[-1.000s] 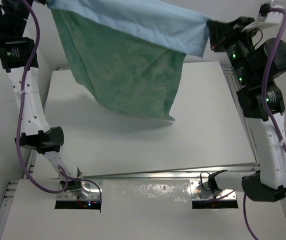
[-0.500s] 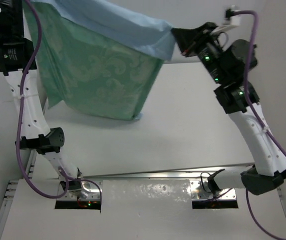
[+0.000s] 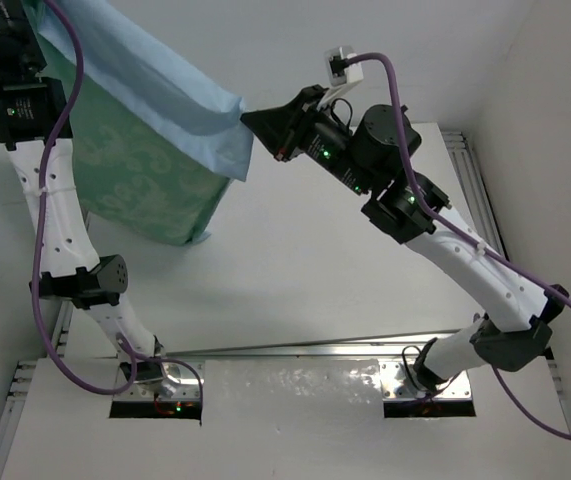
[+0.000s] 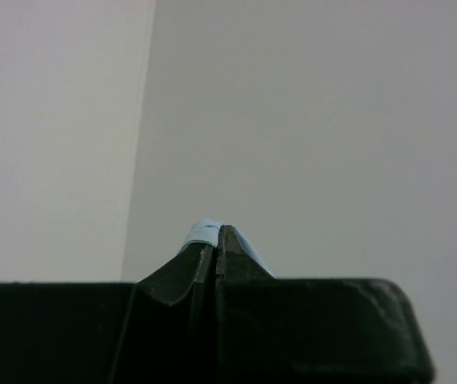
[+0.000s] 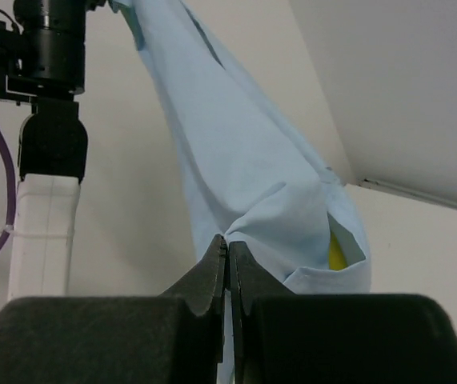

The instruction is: Put the pillow into the pillowcase

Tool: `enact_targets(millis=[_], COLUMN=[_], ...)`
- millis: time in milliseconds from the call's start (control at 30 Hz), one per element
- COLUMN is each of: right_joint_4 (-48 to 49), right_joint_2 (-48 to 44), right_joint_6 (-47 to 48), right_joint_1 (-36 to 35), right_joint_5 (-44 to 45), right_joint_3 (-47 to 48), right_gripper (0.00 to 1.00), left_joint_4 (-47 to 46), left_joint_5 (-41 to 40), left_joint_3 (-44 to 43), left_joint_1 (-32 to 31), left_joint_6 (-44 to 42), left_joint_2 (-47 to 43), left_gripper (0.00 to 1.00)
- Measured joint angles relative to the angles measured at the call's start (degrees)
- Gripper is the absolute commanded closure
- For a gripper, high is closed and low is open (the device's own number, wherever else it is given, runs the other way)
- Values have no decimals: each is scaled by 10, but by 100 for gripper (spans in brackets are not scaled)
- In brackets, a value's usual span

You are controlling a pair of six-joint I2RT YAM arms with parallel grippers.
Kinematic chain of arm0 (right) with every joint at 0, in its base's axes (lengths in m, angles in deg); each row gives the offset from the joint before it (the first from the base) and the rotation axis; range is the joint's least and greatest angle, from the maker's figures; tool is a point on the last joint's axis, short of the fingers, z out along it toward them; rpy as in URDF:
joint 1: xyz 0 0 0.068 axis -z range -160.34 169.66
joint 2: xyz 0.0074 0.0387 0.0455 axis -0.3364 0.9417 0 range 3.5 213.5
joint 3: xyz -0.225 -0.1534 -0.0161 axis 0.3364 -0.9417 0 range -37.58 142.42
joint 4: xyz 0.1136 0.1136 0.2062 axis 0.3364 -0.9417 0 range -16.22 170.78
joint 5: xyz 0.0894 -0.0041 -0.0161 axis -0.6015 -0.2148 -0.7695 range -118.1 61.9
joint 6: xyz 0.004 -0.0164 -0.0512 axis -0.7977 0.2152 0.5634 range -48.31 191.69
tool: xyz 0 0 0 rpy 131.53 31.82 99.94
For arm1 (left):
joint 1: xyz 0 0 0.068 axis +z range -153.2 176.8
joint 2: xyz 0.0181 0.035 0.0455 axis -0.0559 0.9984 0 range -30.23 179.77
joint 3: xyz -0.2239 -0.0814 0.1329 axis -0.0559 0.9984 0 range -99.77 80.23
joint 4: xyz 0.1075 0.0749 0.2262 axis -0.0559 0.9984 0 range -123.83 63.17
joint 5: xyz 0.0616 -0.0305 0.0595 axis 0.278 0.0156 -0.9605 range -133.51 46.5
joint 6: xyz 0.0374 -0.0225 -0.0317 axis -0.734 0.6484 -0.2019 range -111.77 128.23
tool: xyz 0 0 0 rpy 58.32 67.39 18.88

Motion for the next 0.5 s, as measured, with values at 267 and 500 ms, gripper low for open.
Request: enact_targets(millis=[267,500], right_joint_4=[21,-33], right_joint_2=[-111,-255], right_joint_6=[-41,-134], right_joint_1=[-3,0], right_joint_5=[120,328], right_joint_3=[-201,-420], right_gripper=[100,100], left_joint_4=[-36,18], left_joint_5=[67,127], left_joint_3=[75,86], left_joint_1=[-107,-298], left_joint_6=[20,7], left_joint_2=[43,238], left_gripper=[100,100])
